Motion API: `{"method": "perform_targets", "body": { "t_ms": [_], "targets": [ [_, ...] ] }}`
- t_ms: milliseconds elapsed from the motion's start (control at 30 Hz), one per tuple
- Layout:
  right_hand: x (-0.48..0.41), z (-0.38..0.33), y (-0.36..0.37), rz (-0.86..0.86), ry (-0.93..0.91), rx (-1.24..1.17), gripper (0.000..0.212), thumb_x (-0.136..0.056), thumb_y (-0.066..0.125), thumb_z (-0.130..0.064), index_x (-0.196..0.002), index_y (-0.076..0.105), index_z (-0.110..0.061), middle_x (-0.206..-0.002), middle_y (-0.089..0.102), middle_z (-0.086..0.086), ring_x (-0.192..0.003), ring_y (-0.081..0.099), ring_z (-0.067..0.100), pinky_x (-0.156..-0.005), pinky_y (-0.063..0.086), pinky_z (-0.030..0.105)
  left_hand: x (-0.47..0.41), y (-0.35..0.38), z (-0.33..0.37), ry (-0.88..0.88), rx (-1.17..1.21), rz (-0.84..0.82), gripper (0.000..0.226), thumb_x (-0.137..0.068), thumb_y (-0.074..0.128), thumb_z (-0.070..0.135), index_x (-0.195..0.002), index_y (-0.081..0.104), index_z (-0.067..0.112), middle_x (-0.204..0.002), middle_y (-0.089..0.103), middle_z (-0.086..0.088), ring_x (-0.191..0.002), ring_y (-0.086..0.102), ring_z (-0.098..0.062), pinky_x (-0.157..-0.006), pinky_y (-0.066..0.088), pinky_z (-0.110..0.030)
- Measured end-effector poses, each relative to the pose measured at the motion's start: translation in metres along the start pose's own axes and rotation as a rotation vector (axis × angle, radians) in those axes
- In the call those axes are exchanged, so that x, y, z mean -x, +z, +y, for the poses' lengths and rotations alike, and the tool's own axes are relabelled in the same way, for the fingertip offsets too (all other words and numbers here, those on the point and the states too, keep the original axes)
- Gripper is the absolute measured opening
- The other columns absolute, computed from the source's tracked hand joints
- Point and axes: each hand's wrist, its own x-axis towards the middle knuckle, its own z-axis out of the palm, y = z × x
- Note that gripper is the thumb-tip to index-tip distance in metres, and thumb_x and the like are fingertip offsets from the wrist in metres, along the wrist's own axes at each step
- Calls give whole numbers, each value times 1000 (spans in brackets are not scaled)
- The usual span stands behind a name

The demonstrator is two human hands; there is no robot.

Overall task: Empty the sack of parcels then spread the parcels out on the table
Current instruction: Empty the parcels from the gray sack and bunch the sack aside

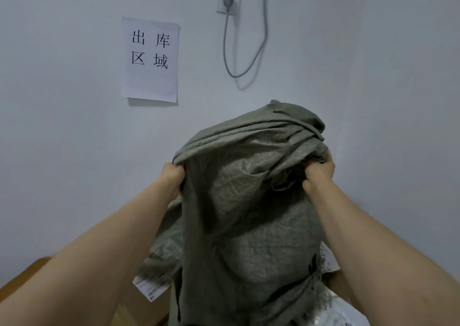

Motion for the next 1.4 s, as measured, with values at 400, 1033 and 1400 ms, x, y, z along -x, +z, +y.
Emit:
{"method": "perform_targets", "body": {
  "t_ms": [400,1033,1400],
  "targets": [
    [-8,-50,24,-24,20,-117,20,-87,62,-11,-104,65,-21,-104,68,7,-98,64,29,-81,57,43,2,13,63,235,109,16,41,-96,40,38,-123,52,10,-114,60,-14,-101,59,-30,-93,50,-50],
    [22,2,-26,-51,79,148,42,-82,63,11,-107,56,-22,-99,61,7,-85,59,24,-78,51,36,29,-20,-22,133,-72,28,27,-92,55,25,-111,53,6,-106,62,-14,-82,56,-22,-72,44,-35],
    [17,-52,32,-21,-24,-70,15,-90,56,-11,-92,62,-24,-100,67,5,-93,61,24,-85,54,37,22,-23,49,372,59,22,41,-83,60,9,-121,46,4,-102,56,-9,-80,55,-19,-66,46,-30]
  ]
}}
